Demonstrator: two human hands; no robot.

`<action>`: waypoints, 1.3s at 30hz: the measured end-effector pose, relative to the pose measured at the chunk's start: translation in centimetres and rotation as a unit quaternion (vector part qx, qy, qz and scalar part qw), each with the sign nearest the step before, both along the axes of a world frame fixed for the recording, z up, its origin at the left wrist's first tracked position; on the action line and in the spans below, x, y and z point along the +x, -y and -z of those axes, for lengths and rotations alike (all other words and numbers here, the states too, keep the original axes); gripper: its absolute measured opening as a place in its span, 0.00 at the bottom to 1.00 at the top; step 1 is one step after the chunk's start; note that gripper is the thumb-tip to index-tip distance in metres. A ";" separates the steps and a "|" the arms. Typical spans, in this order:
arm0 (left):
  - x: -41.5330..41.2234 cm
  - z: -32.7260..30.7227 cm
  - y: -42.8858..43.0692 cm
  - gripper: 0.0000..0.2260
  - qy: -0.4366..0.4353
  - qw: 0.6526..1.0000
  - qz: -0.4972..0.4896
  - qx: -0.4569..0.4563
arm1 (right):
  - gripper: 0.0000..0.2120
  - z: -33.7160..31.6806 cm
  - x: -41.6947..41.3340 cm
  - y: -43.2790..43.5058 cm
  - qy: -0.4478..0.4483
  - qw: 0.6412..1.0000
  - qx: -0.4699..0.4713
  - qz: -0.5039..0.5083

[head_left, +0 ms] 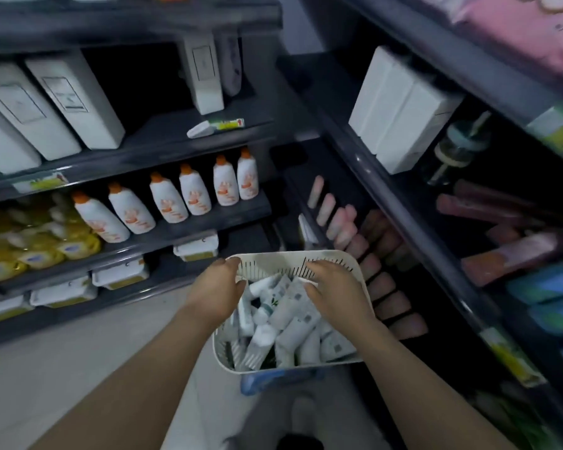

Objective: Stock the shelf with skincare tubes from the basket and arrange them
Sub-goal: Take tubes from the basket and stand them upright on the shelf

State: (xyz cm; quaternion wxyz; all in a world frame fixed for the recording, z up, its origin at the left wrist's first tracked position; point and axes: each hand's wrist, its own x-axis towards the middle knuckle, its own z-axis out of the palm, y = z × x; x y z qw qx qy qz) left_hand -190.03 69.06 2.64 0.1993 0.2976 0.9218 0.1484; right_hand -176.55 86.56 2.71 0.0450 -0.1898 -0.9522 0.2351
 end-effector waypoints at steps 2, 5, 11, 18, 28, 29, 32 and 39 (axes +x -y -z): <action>-0.5 2.9 -0.8 0.21 0.024 0.999 -0.023 -0.023 | 0.16 2.7 -1.0 -0.8 0.020 0.999 -0.025 0.006; -1.3 7.4 -1.9 0.23 0.058 0.995 -0.061 -0.052 | 0.18 6.6 -2.4 -2.1 0.042 0.997 -0.058 0.009; -3.0 14.0 -3.7 0.24 0.119 0.982 -0.120 -0.087 | 0.21 12.3 -4.2 -4.0 0.074 0.993 -0.091 0.003; -3.5 19.6 -6.0 0.17 0.145 0.966 -0.196 -0.086 | 0.20 17.2 -5.9 -5.5 0.089 0.989 -0.112 -0.033; -3.5 22.0 -6.9 0.06 0.166 0.953 -0.252 -0.003 | 0.19 21.0 -7.3 -6.5 0.136 0.981 -0.127 -0.062; -3.4 21.6 -6.5 0.08 0.158 0.953 -0.257 0.011 | 0.19 21.2 -7.5 -6.4 0.142 0.978 -0.135 -0.065; -2.8 19.7 -4.9 0.09 0.114 0.952 -0.281 0.044 | 0.21 21.7 -8.4 -6.2 0.166 0.970 -0.154 -0.090; -1.7 15.7 -3.8 0.06 0.079 0.945 -0.286 0.137 | 0.24 24.7 -10.4 -6.2 0.225 0.956 -0.137 -0.131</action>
